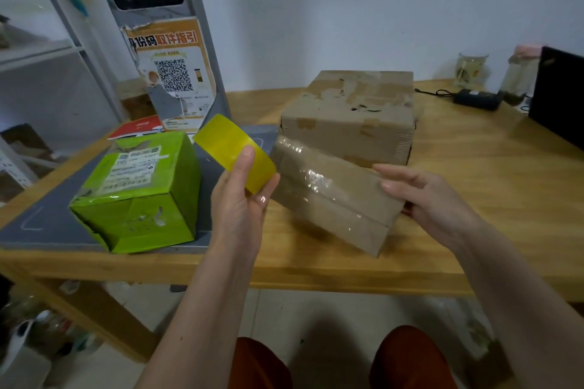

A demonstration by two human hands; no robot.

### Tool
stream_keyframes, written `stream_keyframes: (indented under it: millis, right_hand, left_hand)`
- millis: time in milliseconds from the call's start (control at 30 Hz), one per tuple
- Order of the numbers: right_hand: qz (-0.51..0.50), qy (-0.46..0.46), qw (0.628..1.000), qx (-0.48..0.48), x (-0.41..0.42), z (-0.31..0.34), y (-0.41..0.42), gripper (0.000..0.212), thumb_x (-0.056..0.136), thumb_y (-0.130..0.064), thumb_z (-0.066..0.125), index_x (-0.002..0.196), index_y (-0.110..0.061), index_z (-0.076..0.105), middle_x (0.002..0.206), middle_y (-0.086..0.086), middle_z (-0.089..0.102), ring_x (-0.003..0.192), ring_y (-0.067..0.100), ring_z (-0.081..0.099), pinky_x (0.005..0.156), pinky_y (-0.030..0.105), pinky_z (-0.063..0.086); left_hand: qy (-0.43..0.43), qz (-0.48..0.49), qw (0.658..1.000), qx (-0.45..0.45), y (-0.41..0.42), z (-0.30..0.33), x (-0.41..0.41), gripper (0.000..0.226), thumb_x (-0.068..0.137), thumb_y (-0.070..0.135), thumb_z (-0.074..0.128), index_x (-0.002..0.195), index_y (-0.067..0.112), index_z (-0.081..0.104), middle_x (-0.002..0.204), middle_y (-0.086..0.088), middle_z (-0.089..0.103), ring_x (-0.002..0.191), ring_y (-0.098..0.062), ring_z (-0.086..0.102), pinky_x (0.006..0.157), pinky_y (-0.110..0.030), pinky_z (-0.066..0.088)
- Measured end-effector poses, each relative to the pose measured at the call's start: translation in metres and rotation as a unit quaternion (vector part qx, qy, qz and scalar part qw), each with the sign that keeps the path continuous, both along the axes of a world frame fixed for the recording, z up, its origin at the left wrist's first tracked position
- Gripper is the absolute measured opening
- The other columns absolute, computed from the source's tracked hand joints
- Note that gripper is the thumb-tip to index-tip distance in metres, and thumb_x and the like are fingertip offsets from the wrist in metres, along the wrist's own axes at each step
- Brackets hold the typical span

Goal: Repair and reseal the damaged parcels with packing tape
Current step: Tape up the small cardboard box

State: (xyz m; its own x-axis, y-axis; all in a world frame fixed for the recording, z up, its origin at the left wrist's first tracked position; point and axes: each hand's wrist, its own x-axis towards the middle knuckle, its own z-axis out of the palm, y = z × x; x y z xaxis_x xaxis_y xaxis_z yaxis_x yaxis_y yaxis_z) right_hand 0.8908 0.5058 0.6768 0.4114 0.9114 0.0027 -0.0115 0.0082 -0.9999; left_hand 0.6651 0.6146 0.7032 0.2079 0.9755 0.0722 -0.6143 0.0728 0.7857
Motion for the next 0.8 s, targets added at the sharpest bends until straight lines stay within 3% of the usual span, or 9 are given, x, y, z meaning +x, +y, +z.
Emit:
stream_keyframes:
  millis: [100, 233, 400, 500, 600, 800]
  right_hand:
    - [0.045, -0.105, 0.993, 0.007, 0.004, 0.013, -0.005, 0.054, 0.061, -0.027, 0.079, 0.114, -0.033, 0.068, 0.122, -0.010, 0.061, 0.111, 0.007, 0.059, 0.088, 0.030, 0.052]
    - [0.097, -0.309, 0.945, -0.049, 0.014, 0.026, -0.010, 0.063, 0.070, -0.019, 0.080, 0.125, -0.036, 0.055, 0.127, -0.024, 0.048, 0.114, -0.007, 0.047, 0.090, 0.015, 0.046]
    - [0.123, -0.463, 0.867, -0.139, 0.019, 0.031, -0.008, 0.073, 0.080, -0.022, 0.075, 0.140, -0.034, 0.036, 0.136, -0.019, 0.034, 0.119, 0.000, 0.033, 0.095, 0.007, 0.032]
    - [0.074, -0.565, 0.805, -0.167, 0.002, 0.033, -0.002, 0.076, 0.083, -0.033, 0.071, 0.147, -0.029, 0.029, 0.150, -0.009, 0.029, 0.137, 0.011, 0.023, 0.115, 0.029, 0.020]
    - [0.036, -0.652, 0.734, -0.184, -0.023, 0.030, 0.006, 0.073, 0.088, -0.046, 0.060, 0.149, -0.033, 0.022, 0.155, -0.002, 0.023, 0.143, 0.019, 0.017, 0.120, 0.041, 0.011]
    - [0.023, -0.678, 0.718, -0.156, -0.043, 0.026, 0.027, 0.061, 0.091, -0.053, 0.050, 0.146, -0.046, 0.023, 0.149, 0.004, 0.031, 0.136, 0.023, 0.027, 0.113, 0.041, 0.022]
  left_hand:
    - [0.004, 0.014, 1.000, 0.007, 0.002, 0.003, -0.003, 0.022, 0.074, 0.034, 0.069, 0.094, 0.024, 0.066, 0.084, 0.010, 0.071, 0.086, -0.006, 0.068, 0.082, -0.035, 0.056]
    - [-0.006, 0.046, 0.999, 0.010, 0.006, 0.009, -0.009, 0.004, 0.089, 0.027, 0.064, 0.092, 0.025, 0.066, 0.081, 0.012, 0.071, 0.083, -0.004, 0.068, 0.085, -0.036, 0.056]
    - [-0.004, 0.067, 0.998, 0.006, 0.015, 0.012, -0.018, 0.005, 0.090, 0.026, 0.066, 0.093, 0.024, 0.067, 0.090, 0.007, 0.071, 0.091, -0.009, 0.067, 0.086, -0.036, 0.055]
    - [0.000, 0.071, 0.997, 0.000, 0.015, 0.009, -0.019, 0.006, 0.090, 0.026, 0.066, 0.095, 0.023, 0.067, 0.088, 0.009, 0.072, 0.089, -0.008, 0.068, 0.086, -0.036, 0.056]
    - [0.006, 0.067, 0.998, -0.003, 0.013, 0.004, -0.019, 0.008, 0.090, 0.026, 0.066, 0.098, 0.023, 0.067, 0.092, 0.008, 0.072, 0.093, -0.009, 0.068, 0.086, -0.035, 0.056]
    - [0.023, 0.049, 0.999, -0.007, 0.008, 0.000, -0.020, 0.007, 0.091, 0.025, 0.066, 0.097, 0.024, 0.069, 0.097, 0.006, 0.071, 0.096, -0.010, 0.067, 0.088, -0.037, 0.056]
